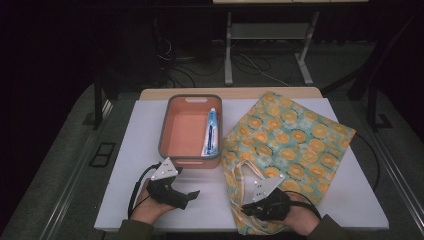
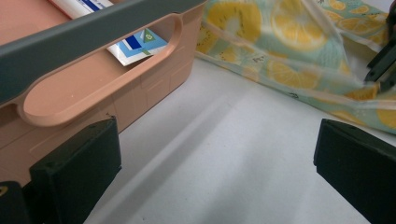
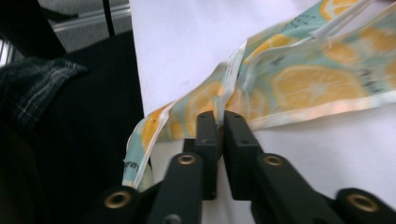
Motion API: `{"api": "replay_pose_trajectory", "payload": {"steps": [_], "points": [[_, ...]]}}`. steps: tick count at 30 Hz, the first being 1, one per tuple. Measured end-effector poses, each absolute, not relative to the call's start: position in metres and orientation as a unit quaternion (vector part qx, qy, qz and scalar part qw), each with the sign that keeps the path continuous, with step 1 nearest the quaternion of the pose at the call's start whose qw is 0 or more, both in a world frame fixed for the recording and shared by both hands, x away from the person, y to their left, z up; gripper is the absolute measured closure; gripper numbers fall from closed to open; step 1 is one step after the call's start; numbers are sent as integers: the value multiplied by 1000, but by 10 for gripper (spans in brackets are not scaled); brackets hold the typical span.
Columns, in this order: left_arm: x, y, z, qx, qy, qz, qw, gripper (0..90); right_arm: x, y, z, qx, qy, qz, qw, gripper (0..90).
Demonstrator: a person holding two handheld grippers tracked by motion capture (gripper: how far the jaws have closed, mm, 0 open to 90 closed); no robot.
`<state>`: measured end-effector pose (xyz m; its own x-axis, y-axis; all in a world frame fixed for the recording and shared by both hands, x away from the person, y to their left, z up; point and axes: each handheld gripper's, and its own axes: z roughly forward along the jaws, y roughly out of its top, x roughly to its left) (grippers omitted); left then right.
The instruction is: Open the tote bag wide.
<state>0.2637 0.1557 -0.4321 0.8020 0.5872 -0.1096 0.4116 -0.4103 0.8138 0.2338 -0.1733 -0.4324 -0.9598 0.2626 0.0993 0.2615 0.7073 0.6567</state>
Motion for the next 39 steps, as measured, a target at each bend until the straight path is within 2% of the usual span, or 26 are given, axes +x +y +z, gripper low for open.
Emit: {"api": "replay_pose_trajectory", "payload": {"steps": [7,16,24,29,32,34,35,36,37,38,39], "points": [[263,155,-431,835,297,98,454,0,252,-202,-399,180,888,422,39,881],[263,154,-431,836,297,96,451,0,312,-274,-371,295,822,474,113,881],[263,154,-432,836,298,95,451,0,358,-326,-398,408,794,425,151,881],[262,154,-431,836,297,96,451,0,369,-336,-423,442,799,383,142,880],[262,154,-431,838,296,95,449,0,374,-338,-441,459,807,352,118,877],[262,154,-431,838,295,95,450,0,376,-339,-448,467,808,340,110,837],[262,154,-431,838,296,95,449,0,375,-339,-446,468,808,339,116,784],[262,154,-431,838,295,95,450,0,375,-339,-446,468,808,339,116,784],[262,154,-431,837,296,94,450,0,374,-339,-444,469,806,342,120,727],[262,154,-432,837,297,94,450,0,370,-341,-435,469,796,363,125,610],[262,154,-432,837,297,93,450,0,370,-341,-435,469,796,363,125,610]]}}
